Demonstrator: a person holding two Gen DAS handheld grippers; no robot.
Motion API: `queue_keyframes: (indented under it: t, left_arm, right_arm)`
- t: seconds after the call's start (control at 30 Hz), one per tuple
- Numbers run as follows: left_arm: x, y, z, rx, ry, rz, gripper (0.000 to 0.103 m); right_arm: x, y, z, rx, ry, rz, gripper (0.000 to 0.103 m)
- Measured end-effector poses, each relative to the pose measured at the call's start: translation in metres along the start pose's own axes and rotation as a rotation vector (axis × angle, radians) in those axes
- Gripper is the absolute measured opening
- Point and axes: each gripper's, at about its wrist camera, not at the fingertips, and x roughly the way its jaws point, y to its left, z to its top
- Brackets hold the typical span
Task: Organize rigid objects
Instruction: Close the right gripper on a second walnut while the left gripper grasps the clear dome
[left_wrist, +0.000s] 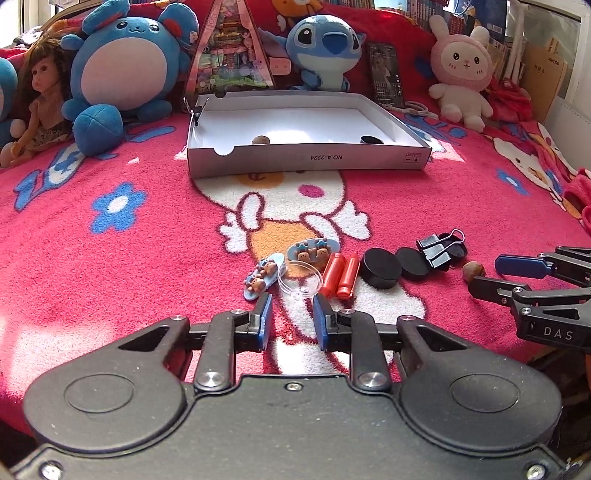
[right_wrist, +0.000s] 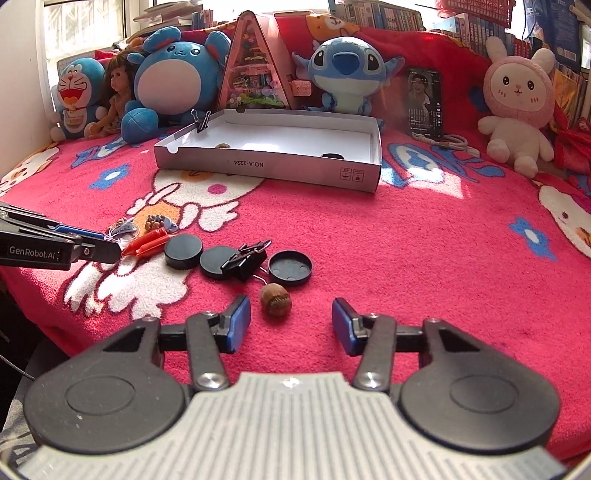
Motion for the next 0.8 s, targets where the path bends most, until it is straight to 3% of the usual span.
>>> queue_keyframes:
  t: [0.2, 0.43, 0.8]
  left_arm:
    - [0.006, -0.004, 0.001, 0.03, -0.023, 0.029, 0.023]
    - [0.011, -0.011, 0.002, 0.057, -0.06, 0.057, 0.024]
    - [0.023, -0.011, 0.006, 0.061, -0.087, 0.089, 0.034]
  right_arm:
    - [0.004, 0.004, 0.0, -0.008, 0.002, -0.001, 0.042]
    - [0.008, 0.008, 0.002, -0.017, -0.002, -0.001, 0.042]
    - [0.012, 0.011, 0.002, -0.025, -0.005, -0.013, 0.042]
